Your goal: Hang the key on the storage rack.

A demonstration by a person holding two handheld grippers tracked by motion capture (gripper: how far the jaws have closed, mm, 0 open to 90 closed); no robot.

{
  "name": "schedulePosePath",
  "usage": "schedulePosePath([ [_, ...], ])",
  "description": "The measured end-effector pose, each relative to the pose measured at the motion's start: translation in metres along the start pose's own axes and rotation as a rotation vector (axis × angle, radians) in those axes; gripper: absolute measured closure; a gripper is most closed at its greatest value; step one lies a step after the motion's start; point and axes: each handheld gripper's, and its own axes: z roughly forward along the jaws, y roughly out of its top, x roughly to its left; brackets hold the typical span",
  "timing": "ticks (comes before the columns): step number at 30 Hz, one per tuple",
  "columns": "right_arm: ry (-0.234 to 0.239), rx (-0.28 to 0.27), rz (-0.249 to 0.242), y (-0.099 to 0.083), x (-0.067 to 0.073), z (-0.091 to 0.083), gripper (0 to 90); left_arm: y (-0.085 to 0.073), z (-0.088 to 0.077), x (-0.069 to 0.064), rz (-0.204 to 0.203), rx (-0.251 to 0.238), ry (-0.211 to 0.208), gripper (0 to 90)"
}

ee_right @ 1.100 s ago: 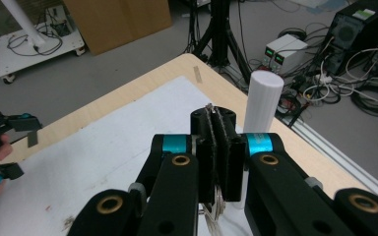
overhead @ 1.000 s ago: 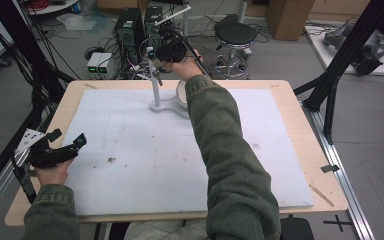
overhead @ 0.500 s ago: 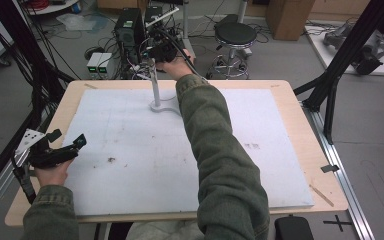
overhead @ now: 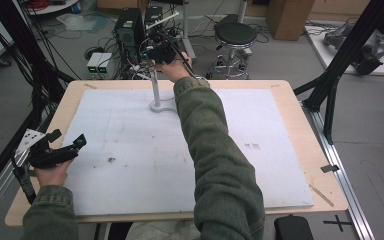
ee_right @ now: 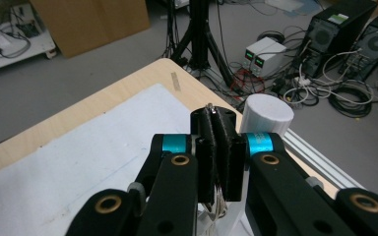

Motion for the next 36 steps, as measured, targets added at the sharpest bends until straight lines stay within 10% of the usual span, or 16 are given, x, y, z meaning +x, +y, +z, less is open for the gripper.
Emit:
schedulePosePath([
  [6, 0.045, -0.055, -0.036, -0.006, 0.004, -0.014, 65.4, -0.001, 0.001, -0.002, 0.010, 0.009, -0.007, 2.3],
  [18, -0.135, -0.075, 0.071, -0.018, -0.013, -0.048, 24.8, -0.001, 0.001, -0.003, 0.013, 0.023, -0.005, 2.3],
  [27, -0.173, -0.070, 0.109, -0.034, -0.030, -0.080, 2.8, -0.001, 0.002, -0.004, 0.022, 0.024, -0.008, 2.3],
  [36, -0.202, -0.057, 0.092, -0.047, -0.038, -0.105, 0.5, -0.001, 0.002, -0.004, 0.022, 0.024, -0.006, 2.3],
])
